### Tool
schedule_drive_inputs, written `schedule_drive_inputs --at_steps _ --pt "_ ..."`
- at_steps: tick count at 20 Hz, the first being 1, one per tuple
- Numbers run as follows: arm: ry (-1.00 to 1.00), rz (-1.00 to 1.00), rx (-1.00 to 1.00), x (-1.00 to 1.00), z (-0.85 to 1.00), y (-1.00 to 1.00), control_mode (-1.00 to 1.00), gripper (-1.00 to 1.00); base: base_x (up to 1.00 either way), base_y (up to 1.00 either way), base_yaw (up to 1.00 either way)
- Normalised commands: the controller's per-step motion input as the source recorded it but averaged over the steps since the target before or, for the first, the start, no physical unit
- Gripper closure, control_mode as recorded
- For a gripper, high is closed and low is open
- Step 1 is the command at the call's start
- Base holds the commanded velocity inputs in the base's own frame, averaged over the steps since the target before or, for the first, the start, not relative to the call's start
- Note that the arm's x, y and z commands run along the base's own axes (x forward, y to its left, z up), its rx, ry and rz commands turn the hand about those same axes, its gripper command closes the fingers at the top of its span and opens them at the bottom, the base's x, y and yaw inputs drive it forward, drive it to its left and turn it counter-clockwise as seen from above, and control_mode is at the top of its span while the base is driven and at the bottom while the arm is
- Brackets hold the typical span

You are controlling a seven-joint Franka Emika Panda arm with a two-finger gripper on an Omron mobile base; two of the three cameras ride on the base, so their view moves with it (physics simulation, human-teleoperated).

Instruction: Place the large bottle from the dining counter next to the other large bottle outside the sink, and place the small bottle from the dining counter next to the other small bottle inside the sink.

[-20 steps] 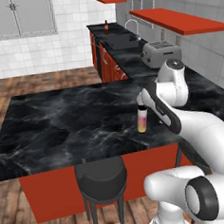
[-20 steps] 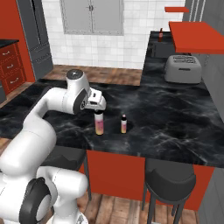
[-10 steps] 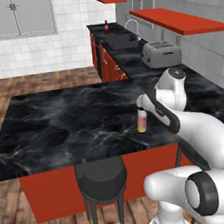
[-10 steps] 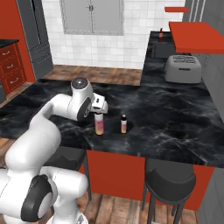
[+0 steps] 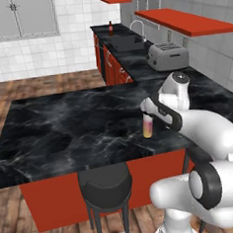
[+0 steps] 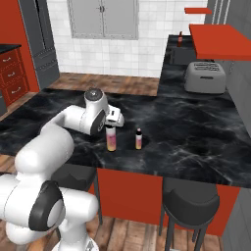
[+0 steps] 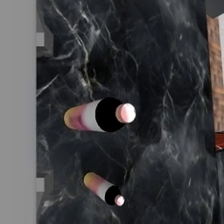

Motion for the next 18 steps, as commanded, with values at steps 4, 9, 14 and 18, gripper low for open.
schedule_drive_inputs --at_steps 4,9,14,18 --pt "0.0 0.0 0.0 0.34 -0.1 0.0 -1.0 -1.0 0.0 0.0 0.0" --pt "-0.02 0.0 0.0 0.25 -0.16 -0.01 -1.0 -1.0 0.0 0.0 0.0" --pt "-0.05 0.0 -0.03 0.15 -0.22 0.0 -1.0 -1.0 0.0 0.0 0.0" --pt "-0.06 0.0 -0.05 0.11 -0.2 0.0 -1.0 -1.0 0.0 0.0 0.0"
